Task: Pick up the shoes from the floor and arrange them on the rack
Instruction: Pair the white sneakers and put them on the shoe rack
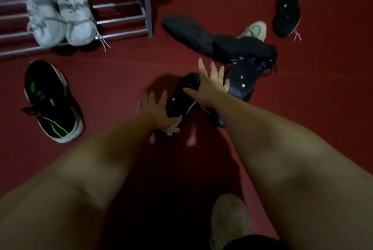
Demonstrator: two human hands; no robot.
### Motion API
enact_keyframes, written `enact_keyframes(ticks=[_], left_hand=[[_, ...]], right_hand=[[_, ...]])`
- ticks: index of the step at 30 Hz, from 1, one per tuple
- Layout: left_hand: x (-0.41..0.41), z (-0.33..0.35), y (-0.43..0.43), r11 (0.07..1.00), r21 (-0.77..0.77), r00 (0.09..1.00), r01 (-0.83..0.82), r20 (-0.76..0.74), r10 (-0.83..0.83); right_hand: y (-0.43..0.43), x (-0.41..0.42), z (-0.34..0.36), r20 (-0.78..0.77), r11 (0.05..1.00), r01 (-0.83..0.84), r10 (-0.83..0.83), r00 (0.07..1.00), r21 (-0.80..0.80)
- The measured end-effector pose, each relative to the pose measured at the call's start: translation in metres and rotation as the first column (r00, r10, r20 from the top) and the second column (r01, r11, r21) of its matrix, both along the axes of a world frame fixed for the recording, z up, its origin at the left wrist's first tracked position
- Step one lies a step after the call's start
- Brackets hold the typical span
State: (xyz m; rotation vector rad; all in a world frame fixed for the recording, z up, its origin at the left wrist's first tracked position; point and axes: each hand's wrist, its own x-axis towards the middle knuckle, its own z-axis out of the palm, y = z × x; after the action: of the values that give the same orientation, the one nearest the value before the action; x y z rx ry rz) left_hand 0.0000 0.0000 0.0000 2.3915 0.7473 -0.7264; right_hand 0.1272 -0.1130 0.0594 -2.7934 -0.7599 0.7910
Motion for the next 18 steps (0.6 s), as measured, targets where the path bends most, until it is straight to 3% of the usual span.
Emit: enact_keyframes(ticks=[3,7,18], left_hand=[[0.003,-0.012,0.000,0.996,-0.093,0.994,-0.019,-0.109,0.008],[0.018,-0.004,0.003,0.983,-0.182,0.996,0.011,-0.088,-0.028],[0.033,-0.013,0.003,0.991,-0.092,0.996,0.094,-0.001,-0.094]], right_hand=[[-0.014,-0.002,-0.006,-0.013,0.998,-0.020,0.019,1.000,-0.066],[-0.020,0.010,-0.005,-0.016,0.999,0.026,-0.025,1.000,0.031],[-0.018,0.026,0.001,-0.050,0.975,0.120,-0.113,0.992,0.187]])
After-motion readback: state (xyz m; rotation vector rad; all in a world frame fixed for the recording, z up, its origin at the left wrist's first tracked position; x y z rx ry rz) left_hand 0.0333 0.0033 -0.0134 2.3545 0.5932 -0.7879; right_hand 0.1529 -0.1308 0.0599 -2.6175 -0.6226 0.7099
